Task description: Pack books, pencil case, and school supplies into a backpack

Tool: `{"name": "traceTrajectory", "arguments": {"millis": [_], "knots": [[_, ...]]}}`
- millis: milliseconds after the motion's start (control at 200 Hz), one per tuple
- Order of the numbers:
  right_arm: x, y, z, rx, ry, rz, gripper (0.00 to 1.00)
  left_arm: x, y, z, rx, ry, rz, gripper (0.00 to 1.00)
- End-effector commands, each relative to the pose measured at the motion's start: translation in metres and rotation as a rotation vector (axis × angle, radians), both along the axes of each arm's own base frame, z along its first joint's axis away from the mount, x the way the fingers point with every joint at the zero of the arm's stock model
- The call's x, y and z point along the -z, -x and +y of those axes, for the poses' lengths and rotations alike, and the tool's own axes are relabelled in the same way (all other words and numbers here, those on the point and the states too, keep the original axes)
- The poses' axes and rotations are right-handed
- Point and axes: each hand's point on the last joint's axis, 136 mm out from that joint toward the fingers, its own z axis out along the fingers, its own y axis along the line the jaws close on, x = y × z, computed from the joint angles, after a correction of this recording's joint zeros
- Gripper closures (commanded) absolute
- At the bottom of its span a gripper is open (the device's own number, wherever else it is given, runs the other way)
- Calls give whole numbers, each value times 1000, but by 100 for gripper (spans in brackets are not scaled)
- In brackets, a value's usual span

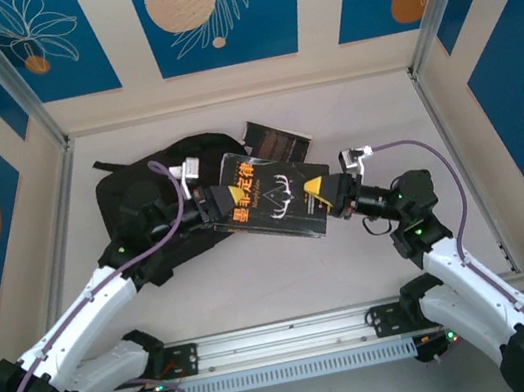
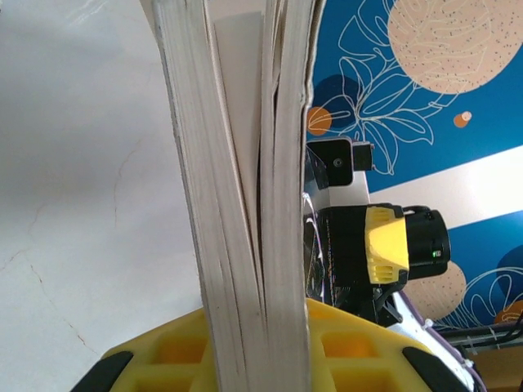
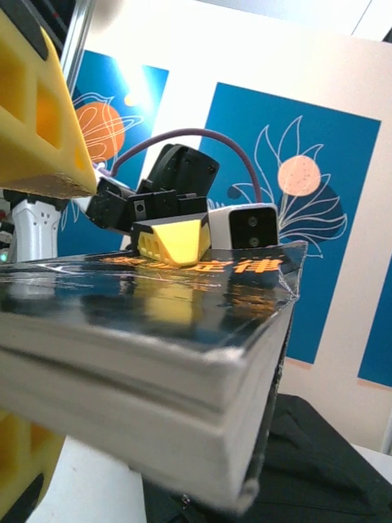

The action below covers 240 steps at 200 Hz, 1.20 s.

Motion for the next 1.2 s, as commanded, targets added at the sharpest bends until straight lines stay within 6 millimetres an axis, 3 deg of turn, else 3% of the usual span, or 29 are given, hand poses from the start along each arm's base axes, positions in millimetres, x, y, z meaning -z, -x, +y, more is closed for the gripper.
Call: {"name": "traceTrajectory", "arguments": {"millis": [0, 125, 180, 260, 330, 425, 555, 750, 1030, 1195], "knots": [[-22, 15, 8, -55, 21, -120, 60, -8, 5, -2, 35, -9, -33, 100], [-3, 4, 3, 12, 92, -62, 95, -4, 2, -1, 29, -63, -42, 100], [11, -3, -7, 84, 146, -21, 100, 4, -3, 4, 0, -137, -42, 81], [32, -10, -28, 210, 243, 25, 100, 16, -12, 15, -51, -294, -61, 43], [49, -11, -48, 313, 331, 64, 100, 30, -28, 38, -123, -544, -74, 31], [62, -9, -62, 366, 384, 80, 100, 45, -56, 75, -239, -861, -66, 28], [79, -9, -75, 403, 442, 126, 100, 59, -85, 75, -233, -1020, -82, 22], [92, -10, -90, 460, 480, 148, 100, 87, -126, 33, -130, -1140, -73, 24], [104, -4, -96, 456, 482, 153, 100, 127, -179, -5, -99, -1214, -62, 26], [114, -5, -95, 453, 471, 168, 100, 153, -190, -17, -64, -1231, -32, 41]]}}
